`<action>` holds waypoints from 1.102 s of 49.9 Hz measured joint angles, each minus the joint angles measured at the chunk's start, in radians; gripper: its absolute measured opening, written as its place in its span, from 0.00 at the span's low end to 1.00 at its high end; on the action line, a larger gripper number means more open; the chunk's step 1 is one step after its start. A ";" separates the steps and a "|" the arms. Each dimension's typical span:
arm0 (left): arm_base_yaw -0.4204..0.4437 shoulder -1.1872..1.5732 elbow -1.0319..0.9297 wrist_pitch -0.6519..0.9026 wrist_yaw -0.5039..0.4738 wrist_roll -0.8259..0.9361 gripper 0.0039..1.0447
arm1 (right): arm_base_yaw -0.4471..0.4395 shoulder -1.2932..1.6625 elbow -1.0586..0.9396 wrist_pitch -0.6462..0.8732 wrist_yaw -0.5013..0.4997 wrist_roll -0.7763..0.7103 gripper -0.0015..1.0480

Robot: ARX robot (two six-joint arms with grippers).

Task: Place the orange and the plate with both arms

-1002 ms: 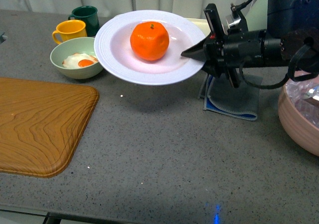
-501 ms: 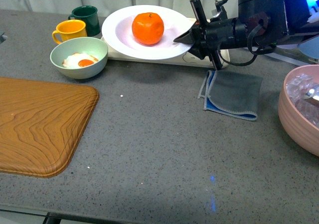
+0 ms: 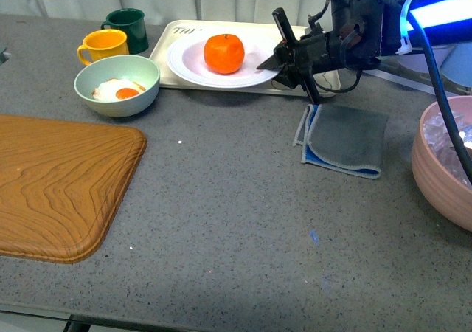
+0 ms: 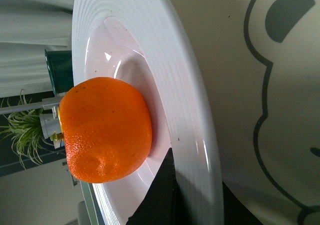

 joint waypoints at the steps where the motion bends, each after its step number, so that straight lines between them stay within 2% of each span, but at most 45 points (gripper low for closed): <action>1: 0.000 0.000 0.000 0.000 0.000 0.000 0.94 | -0.001 0.005 0.013 -0.006 0.000 -0.003 0.07; 12: 0.000 0.000 0.000 0.000 0.000 0.000 0.94 | -0.007 -0.007 -0.015 0.006 0.020 -0.037 0.48; 14: 0.000 0.000 0.000 0.000 0.000 0.000 0.94 | -0.009 -0.039 -0.072 0.040 0.019 -0.036 0.56; 19: 0.000 0.000 0.000 0.000 0.000 0.000 0.94 | -0.010 -0.096 -0.162 0.079 0.031 -0.045 0.68; 27: 0.000 0.000 0.000 0.000 0.000 0.000 0.94 | -0.020 -0.242 -0.393 0.175 0.041 -0.084 0.92; 33: 0.000 0.000 0.000 0.000 0.000 0.000 0.94 | -0.024 -0.393 -0.601 0.218 0.116 -0.187 0.91; 46: 0.000 0.000 0.000 0.000 0.000 0.000 0.94 | -0.025 -0.621 -0.918 0.332 0.287 -0.370 0.91; 49: 0.000 0.000 0.000 0.000 0.000 0.000 0.94 | -0.016 -0.666 -1.029 0.503 0.448 -0.477 0.86; 51: 0.000 0.000 0.000 0.000 0.000 0.000 0.94 | -0.011 -0.699 -1.134 0.718 0.614 -0.592 0.79; 55: 0.000 -0.001 0.000 0.000 0.000 0.000 0.94 | -0.012 -0.756 -1.301 1.001 0.767 -0.749 0.69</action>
